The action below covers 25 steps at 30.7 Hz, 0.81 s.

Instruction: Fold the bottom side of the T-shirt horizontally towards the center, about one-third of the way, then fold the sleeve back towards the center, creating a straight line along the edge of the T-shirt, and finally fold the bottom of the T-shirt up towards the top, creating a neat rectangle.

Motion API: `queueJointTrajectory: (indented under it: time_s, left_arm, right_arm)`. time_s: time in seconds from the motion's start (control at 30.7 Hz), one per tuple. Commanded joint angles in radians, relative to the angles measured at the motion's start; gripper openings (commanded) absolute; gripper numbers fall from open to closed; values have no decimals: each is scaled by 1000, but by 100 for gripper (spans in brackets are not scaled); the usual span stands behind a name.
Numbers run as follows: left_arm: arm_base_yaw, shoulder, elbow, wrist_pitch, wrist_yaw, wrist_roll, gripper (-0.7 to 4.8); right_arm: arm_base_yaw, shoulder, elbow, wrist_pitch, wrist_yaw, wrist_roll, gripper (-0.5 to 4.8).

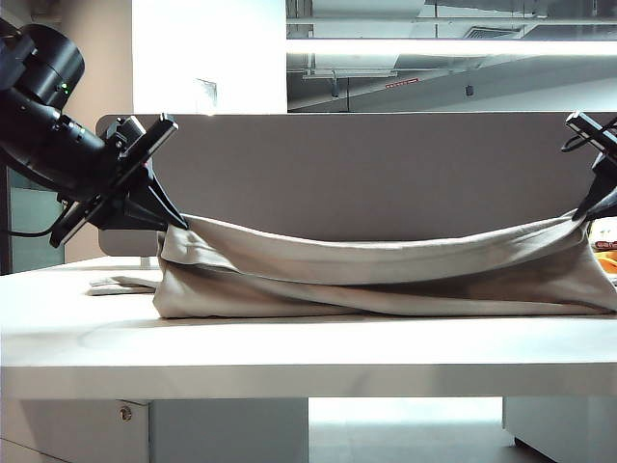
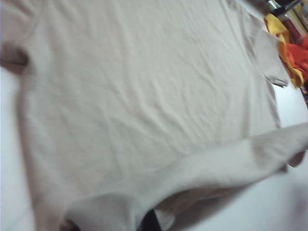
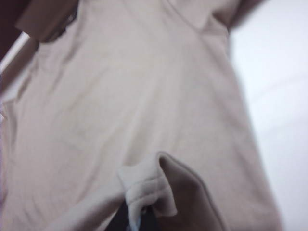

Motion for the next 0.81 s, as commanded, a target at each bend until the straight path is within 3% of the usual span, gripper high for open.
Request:
queueJointTrajectory:
  time_s: [0.03,0.52,0.62,0.72,0.81]
  left_arm:
    - [0,19,9,23,-23,24,-6]
    - [0,148,115,24,-40,46,1]
    - [2,150,156,24,-45,74,100]
    - [2,150,194,23,-50,95,239]
    - [2,150,211,23,-50,95,347]
  right_arm:
    - [0,8,27,47,5,-4,-5]
    - [-6,70,106,85,50,-49,4]
    - [-6,74,106,86,51,-80,128]
    - [-6,80,106,89,51,-92,303]
    - [-5,82,106,93,51,-110,398]
